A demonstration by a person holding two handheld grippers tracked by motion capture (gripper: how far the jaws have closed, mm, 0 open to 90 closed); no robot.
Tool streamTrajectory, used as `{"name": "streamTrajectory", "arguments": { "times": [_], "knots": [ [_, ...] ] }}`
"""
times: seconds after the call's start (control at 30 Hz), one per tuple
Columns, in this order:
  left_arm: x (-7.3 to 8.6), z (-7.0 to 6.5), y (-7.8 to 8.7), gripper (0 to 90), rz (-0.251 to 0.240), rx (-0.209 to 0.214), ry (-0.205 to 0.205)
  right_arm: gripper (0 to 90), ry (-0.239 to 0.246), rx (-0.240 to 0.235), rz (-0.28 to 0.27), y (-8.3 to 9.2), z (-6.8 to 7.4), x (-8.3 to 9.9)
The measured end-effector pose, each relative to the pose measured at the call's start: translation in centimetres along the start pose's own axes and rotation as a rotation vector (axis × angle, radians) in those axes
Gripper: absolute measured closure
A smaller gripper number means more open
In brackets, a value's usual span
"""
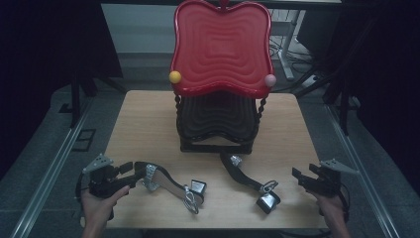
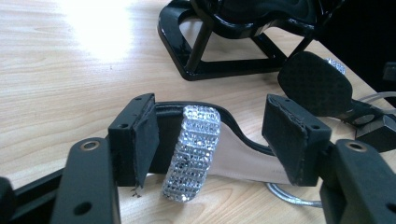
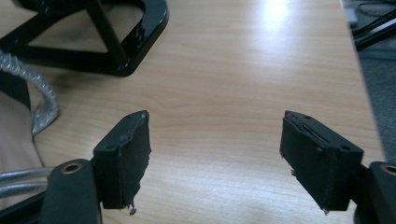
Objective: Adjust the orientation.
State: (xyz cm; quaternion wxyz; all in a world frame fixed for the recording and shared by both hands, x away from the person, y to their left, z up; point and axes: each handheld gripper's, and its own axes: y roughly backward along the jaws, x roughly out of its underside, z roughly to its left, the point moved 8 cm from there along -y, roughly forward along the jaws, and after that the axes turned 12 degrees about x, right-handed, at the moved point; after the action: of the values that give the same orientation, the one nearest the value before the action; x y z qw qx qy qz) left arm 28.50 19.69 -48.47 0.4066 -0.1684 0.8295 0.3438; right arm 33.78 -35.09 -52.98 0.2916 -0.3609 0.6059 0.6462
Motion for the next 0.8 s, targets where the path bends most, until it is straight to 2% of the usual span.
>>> {"name": "streamTrajectory", "arguments": {
  "times": [0.1,0.2,0.3,0.33,0.43,0.47,0.5,0.53,0.57,0.63,0.7,0.8],
  "knots": [
    [0.0,-0.1,0.2,37.8,-0.007,0.000,0.008,26.6,-0.018,-0.004,-0.006,0.2,-0.2,-0.1],
    [0.0,-0.1,0.5,43.1,-0.020,0.001,0.009,27.5,-0.027,-0.006,-0.010,0.4,-0.3,-0.1],
    [0.1,-0.3,1.0,55.3,-0.035,0.008,0.008,28.6,-0.024,-0.006,-0.014,0.4,-0.5,-0.1],
    [0.2,-0.4,1.3,64.2,-0.033,0.008,0.010,29.4,-0.016,-0.004,-0.017,0.4,-0.5,-0.1],
    [0.6,-0.3,1.5,77.5,-0.020,-0.013,0.005,29.9,-0.014,-0.011,-0.013,0.3,-0.5,0.0],
    [0.9,-0.4,1.6,81.6,-0.013,-0.015,0.010,30.4,-0.005,-0.012,-0.006,0.2,-0.5,0.1],
    [1.2,-0.5,1.6,81.6,-0.012,0.002,0.026,30.4,-0.005,-0.012,-0.006,0.2,-0.5,0.1],
    [1.5,-0.5,1.6,86.8,-0.005,0.009,0.035,30.7,0.001,-0.012,-0.003,0.2,-0.4,0.2],
    [2.2,-0.4,1.6,86.8,0.013,-0.005,0.040,31.0,0.004,-0.012,-0.004,0.2,-0.4,0.2],
    [3.1,-0.4,1.8,89.7,0.017,-0.033,0.044,31.4,0.003,-0.013,-0.004,0.2,-0.5,0.2],
    [3.9,-1.1,1.9,90.0,0.012,-0.010,0.050,31.9,0.006,-0.020,0.006,0.0,-0.4,0.5],
    [5.1,-2.0,1.8,90.0,0.047,-0.011,0.051,33.2,0.016,-0.020,0.027,-0.2,-0.3,0.9]
  ]
}}
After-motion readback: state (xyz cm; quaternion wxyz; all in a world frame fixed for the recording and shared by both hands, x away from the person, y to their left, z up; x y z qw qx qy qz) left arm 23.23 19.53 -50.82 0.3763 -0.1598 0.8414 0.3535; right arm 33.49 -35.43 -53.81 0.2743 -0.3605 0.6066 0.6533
